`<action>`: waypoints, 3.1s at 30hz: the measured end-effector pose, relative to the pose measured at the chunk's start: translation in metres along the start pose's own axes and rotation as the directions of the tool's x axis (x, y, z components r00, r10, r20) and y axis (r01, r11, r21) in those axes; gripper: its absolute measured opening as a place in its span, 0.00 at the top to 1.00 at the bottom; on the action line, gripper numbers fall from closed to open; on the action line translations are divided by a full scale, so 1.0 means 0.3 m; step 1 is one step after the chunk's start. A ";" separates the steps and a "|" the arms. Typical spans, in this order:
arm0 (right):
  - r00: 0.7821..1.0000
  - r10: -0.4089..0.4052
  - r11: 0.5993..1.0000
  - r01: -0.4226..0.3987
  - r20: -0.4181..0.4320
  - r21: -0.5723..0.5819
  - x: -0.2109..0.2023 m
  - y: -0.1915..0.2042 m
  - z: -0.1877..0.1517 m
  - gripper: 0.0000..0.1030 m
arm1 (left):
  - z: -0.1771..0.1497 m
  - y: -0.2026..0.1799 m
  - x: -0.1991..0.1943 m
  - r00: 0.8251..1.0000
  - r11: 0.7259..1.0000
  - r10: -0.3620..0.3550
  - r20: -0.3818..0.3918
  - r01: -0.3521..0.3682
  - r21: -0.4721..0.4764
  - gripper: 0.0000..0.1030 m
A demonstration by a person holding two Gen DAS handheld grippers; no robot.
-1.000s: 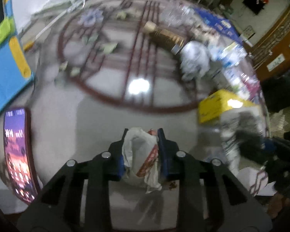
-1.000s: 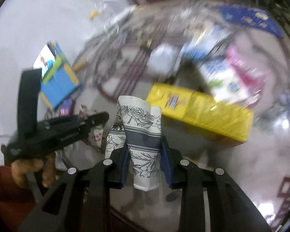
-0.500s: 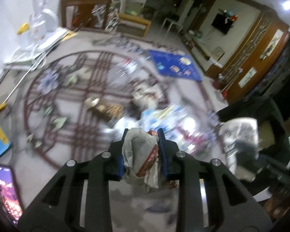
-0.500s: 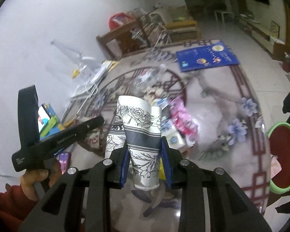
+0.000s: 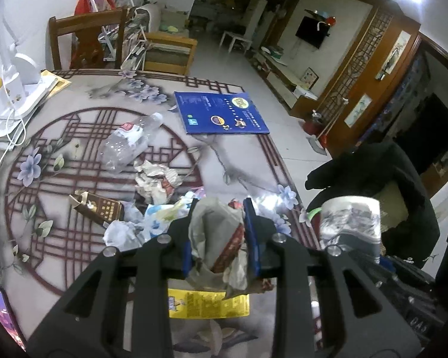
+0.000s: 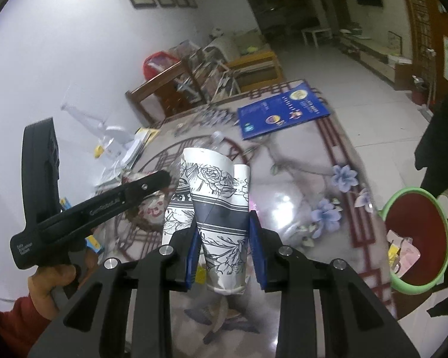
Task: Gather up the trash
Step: 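Carry the wrapper and paper cups in both tools over the green-rimmed red bin, then open the left tool to drop the wrapper while the right tool drops the cups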
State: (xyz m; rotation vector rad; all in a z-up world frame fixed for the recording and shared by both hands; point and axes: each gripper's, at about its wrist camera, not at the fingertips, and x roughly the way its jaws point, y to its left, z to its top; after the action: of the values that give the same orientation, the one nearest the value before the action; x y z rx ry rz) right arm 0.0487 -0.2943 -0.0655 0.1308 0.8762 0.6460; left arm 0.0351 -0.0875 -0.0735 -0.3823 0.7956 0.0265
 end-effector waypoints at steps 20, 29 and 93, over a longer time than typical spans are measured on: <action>0.994 -0.079 0.994 0.072 0.075 0.084 -0.100 -0.174 0.038 0.71 | 0.022 -0.094 0.037 0.999 0.999 -0.033 -0.021 0.033 0.026 0.73; 0.990 -0.106 0.989 0.096 0.091 0.115 -0.137 -0.260 0.046 0.71 | 0.032 -0.165 0.089 0.998 0.998 -0.042 -0.035 0.044 0.046 0.73; 0.941 -0.329 0.866 0.264 0.086 0.424 -0.477 -1.051 -0.088 0.71 | -0.074 -1.055 0.497 0.947 0.912 -0.204 -0.248 0.276 0.304 0.73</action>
State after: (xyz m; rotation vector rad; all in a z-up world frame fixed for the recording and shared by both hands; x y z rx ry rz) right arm 0.1111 -0.6340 -0.1003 0.4093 0.8477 0.1516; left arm 0.1770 -0.4076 -0.0893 -0.1576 0.9392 -0.3850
